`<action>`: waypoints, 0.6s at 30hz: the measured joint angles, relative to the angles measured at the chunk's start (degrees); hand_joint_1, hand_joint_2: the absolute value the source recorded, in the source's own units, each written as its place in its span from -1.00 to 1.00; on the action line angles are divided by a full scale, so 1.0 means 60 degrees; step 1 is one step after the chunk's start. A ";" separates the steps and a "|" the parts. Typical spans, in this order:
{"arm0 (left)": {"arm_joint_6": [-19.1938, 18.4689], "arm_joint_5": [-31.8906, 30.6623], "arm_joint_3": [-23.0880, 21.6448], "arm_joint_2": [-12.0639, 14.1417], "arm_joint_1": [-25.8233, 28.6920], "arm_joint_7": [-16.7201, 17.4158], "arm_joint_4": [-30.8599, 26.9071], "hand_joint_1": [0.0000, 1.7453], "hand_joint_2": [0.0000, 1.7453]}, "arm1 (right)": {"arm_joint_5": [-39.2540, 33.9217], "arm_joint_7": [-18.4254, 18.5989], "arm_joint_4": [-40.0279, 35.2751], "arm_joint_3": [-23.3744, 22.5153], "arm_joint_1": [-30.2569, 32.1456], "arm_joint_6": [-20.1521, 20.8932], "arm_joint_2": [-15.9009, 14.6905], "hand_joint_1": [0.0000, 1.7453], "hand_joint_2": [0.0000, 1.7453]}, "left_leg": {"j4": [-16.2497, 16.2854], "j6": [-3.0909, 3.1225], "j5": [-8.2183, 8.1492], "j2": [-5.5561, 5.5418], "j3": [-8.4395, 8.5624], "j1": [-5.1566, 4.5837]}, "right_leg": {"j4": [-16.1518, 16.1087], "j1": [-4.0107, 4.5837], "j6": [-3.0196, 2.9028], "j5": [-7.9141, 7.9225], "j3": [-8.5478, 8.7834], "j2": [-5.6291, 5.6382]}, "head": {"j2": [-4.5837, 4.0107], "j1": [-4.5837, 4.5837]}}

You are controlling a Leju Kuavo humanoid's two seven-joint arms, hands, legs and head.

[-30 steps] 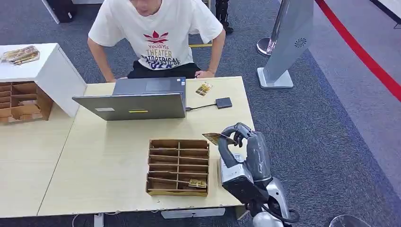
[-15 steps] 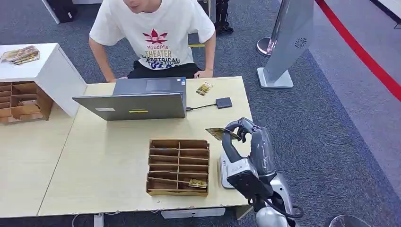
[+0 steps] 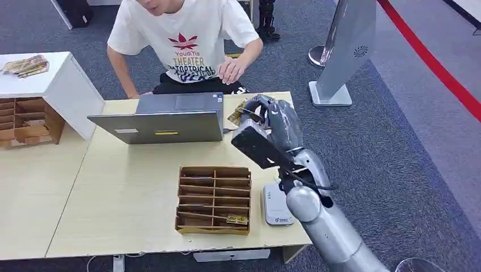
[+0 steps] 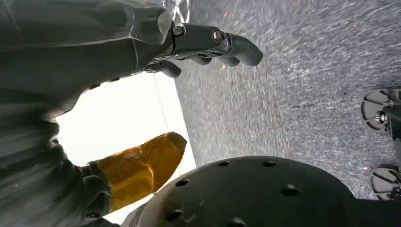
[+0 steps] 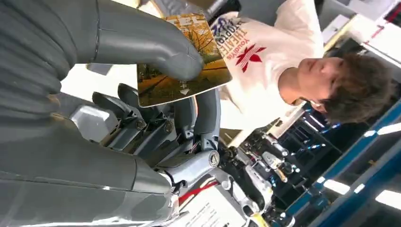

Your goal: Pass the card to the sensor for recognition and then transmit it.

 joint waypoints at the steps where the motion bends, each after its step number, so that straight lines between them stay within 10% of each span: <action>1: -0.0004 -0.0044 -0.0004 0.0000 -0.0027 0.0029 0.0000 -1.00 1.00 | 0.0077 0.0052 0.0239 0.0004 -0.0221 0.0004 0.0085 1.00 1.00 | 0.0000 0.0000 0.0000 0.0000 -0.0001 0.0000 | 0.0001 0.0000 0.0000 0.0001 0.0000 0.0000 | 0.0000 0.0000; 18: -0.0142 -0.1050 -0.0015 -0.0011 -0.0361 0.0492 0.0000 -1.00 1.00 | 0.1112 0.0944 0.3488 0.0146 -0.2650 0.0153 0.1280 1.00 1.00 | 0.0001 0.0000 0.0001 0.0002 -0.0001 0.0000 | 0.0002 0.0000 -0.0001 0.0004 -0.0004 0.0001 | 0.0000 -0.0004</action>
